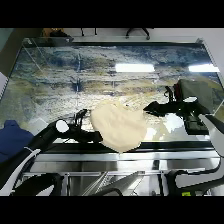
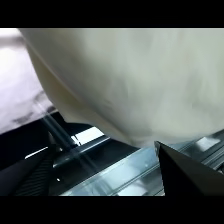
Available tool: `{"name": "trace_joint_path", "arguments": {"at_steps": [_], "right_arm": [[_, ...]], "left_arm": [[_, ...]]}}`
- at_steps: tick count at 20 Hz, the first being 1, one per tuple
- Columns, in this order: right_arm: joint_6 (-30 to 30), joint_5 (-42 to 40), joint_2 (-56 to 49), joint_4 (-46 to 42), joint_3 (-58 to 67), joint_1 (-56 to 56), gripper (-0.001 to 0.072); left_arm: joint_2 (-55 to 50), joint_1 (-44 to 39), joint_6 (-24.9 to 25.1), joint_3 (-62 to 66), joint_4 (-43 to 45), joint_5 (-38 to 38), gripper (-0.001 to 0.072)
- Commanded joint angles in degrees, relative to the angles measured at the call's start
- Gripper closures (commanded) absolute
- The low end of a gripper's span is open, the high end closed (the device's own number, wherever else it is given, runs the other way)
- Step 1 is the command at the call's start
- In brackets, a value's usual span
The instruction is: Fold the shirts.
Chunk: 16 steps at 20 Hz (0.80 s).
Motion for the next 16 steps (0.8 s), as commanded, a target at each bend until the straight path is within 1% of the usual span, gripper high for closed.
{"name": "trace_joint_path", "arguments": {"at_steps": [1,4,5,6,7,8,10,12,14,16], "right_arm": [[-5.7,-3.0,-6.3,6.0,2.3,1.1,0.0272],[-6.9,-3.5,-9.2,6.0,6.1,3.8,0.0273],[-7.0,-3.5,-9.7,6.0,7.4,4.6,0.0285],[-7.4,-3.5,-9.9,6.0,8.6,5.2,0.0493],[-7.8,-3.3,-9.8,6.0,9.7,5.6,0.0647],[-7.8,-2.0,-9.8,6.0,11.2,5.6,0.0684],[-7.8,2.6,-8.9,6.0,14.5,5.2,0.0685],[-7.7,7.4,-5.7,6.1,18.0,4.5,0.0685],[-6.9,11.7,0.3,6.2,22.3,3.7,0.0685],[-6.8,13.3,8.6,6.5,27.0,2.6,0.0685]], "left_arm": [[-5.5,-5.0,0.1,0.6,-2.1,6.7,0.0006],[-9.5,-5.1,0.2,6.0,-1.6,4.7,0.0007],[-10.3,-4.5,0.2,7.6,-1.6,4.1,0.0085],[-10.6,-3.8,0.2,8.9,-1.5,3.5,0.0266],[-10.6,-2.8,0.2,10.1,-1.5,3.1,0.0499],[-10.5,-1.6,0.3,11.4,-1.5,2.6,0.0694],[-10.5,1.5,0.9,15.3,-1.6,-0.5,0.0693],[-9.2,4.4,1.7,20.5,-1.6,-5.1,0.0693],[-5.4,7.1,1.7,27.1,-1.7,-8.0,0.0694],[0.5,10.3,1.7,35.8,-1.6,-10.1,0.0694]]}}
